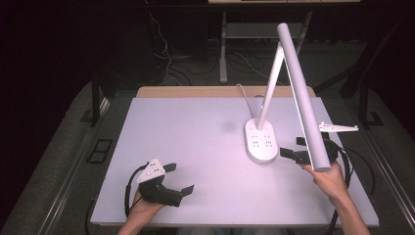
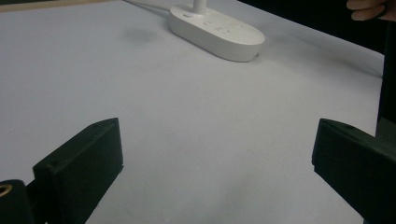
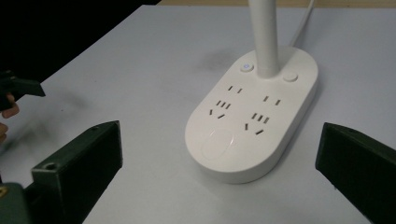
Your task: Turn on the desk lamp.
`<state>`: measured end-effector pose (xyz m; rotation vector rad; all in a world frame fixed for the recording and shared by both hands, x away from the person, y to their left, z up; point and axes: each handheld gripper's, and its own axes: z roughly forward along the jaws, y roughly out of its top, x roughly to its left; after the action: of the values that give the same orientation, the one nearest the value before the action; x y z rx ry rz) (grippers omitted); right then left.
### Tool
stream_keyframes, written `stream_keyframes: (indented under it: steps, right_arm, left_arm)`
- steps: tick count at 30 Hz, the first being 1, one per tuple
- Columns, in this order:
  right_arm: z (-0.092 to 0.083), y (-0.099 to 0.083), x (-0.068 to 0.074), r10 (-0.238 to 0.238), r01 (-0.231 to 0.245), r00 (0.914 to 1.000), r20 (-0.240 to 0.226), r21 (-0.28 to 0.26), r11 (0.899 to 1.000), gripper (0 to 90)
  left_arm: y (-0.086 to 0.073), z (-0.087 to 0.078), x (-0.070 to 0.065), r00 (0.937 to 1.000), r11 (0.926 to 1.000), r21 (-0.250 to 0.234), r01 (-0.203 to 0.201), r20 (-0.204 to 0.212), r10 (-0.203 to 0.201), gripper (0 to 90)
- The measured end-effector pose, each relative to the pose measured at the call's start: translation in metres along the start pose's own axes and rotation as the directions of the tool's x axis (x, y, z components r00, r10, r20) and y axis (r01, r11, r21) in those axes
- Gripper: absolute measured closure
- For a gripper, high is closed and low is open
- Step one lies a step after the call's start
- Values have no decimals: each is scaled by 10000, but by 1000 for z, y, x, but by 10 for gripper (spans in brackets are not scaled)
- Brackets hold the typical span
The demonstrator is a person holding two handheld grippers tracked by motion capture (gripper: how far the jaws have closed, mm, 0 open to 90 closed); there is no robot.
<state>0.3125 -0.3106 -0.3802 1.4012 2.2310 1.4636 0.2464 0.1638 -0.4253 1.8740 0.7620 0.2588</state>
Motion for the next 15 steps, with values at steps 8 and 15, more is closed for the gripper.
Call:
stream_keyframes:
  steps: [8,15]
  right_arm:
    - [-4,-25,16,-121,110,9992,-388,-300,9995,3]
    - [-2,-43,26,-335,326,9988,-360,-251,9992,3]
  left_arm:
    - [0,0,0,10000,10000,12,-34,-13,34,9]
    - [0,0,0,10000,10000,12,-35,-4,35,9]
